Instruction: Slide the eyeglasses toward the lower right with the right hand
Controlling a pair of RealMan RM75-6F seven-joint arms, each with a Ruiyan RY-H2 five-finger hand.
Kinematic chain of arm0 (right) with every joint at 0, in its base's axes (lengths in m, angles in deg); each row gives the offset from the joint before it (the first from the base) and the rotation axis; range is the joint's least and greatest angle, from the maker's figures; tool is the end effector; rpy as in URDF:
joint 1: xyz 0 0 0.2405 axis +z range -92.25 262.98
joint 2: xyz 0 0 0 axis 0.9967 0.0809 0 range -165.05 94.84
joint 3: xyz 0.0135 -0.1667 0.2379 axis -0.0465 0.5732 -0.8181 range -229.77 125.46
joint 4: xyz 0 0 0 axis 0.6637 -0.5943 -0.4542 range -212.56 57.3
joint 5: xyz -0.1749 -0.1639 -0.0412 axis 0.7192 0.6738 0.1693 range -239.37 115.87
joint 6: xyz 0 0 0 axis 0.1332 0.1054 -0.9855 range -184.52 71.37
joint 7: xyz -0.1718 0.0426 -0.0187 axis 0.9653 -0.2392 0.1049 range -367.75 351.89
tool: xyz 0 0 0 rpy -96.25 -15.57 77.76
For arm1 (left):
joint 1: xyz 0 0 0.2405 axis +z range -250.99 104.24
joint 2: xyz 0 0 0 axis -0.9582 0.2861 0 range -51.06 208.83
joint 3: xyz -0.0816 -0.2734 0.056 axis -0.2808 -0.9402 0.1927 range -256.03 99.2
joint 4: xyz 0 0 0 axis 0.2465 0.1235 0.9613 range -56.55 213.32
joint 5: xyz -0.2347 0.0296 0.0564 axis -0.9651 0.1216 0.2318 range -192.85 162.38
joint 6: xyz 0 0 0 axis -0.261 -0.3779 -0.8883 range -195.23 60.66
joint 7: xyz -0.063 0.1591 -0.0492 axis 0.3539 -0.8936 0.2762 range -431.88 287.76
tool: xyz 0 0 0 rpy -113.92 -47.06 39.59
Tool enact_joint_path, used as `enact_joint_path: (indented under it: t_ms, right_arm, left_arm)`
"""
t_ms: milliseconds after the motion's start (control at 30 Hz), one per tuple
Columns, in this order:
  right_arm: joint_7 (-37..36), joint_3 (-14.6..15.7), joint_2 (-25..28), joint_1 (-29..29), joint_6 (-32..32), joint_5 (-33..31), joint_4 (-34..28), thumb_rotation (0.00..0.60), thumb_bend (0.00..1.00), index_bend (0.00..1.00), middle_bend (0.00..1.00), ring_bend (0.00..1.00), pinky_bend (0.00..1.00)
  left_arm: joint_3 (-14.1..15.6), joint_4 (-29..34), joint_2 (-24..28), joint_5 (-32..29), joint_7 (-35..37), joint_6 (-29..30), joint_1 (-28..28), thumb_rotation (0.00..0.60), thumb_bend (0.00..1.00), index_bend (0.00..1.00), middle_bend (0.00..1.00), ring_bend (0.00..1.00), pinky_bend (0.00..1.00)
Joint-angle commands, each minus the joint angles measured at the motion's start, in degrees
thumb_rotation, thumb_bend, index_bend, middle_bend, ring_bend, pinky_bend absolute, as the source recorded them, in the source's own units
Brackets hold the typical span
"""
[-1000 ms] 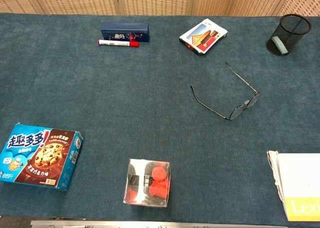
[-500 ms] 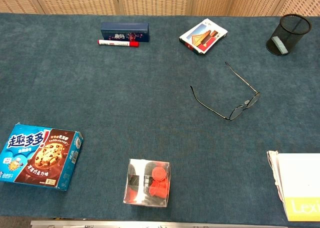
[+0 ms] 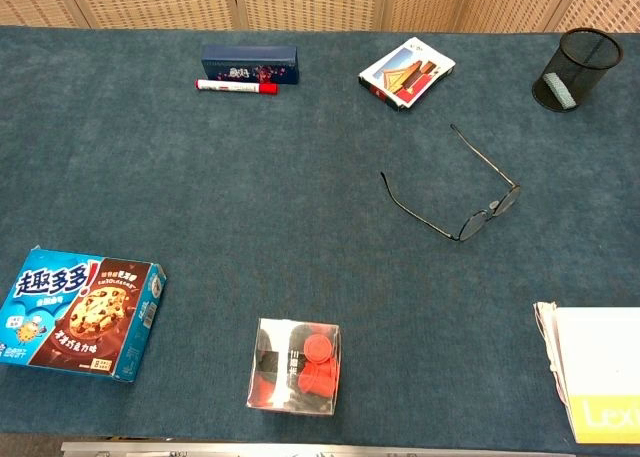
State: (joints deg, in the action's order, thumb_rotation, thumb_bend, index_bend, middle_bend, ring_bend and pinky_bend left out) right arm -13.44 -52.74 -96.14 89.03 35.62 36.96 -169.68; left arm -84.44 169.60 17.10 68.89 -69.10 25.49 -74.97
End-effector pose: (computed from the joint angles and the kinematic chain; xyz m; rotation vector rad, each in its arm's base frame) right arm -0.3245 -0.1994 0.1600 1.5093 -0.8046 1.0888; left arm -0.3638 0.2107 0.1947 -1.2243 -0.7921 -0.9626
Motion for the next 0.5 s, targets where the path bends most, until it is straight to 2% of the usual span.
enact_joint_path:
  t_ms: [33, 200, 333, 500]
  right_arm:
    - [7.1, 0.4, 2.7, 2.5, -4.2, 2.4, -6.3, 0.6, 0.93, 0.38, 0.21, 0.02, 0.09]
    - [14.6, 0.6, 5.5, 5.6, -11.5, 2.1, -13.0, 0.6, 1.0, 0.36, 0.23, 0.04, 0.14]
    - [21.6, -0.1, 6.8, 8.8, -19.6, -1.9, -17.5, 0.6, 1.0, 0.36, 0.23, 0.05, 0.14]
    - [26.9, -1.2, 5.9, 12.4, -27.3, -8.1, -19.6, 0.6, 1.0, 0.36, 0.24, 0.05, 0.15]
  left_arm:
    - [0.0, 0.1, 0.3, 0.2, 0.6, 0.8, 0.5, 0.6, 0.22, 0.42, 0.28, 0.3, 0.46]
    - [-0.2, 0.0, 0.8, -0.2, 1.6, 1.6, 1.2, 0.6, 0.22, 0.42, 0.28, 0.3, 0.46]
    - [-0.2, 0.3, 1.1, -0.6, 1.8, 1.5, 1.5, 0.6, 0.22, 0.42, 0.28, 0.3, 0.46]
    - [-0.2, 0.4, 1.1, -0.7, 1.6, 1.4, 1.6, 0.6, 0.22, 0.42, 0.28, 0.3, 0.46]
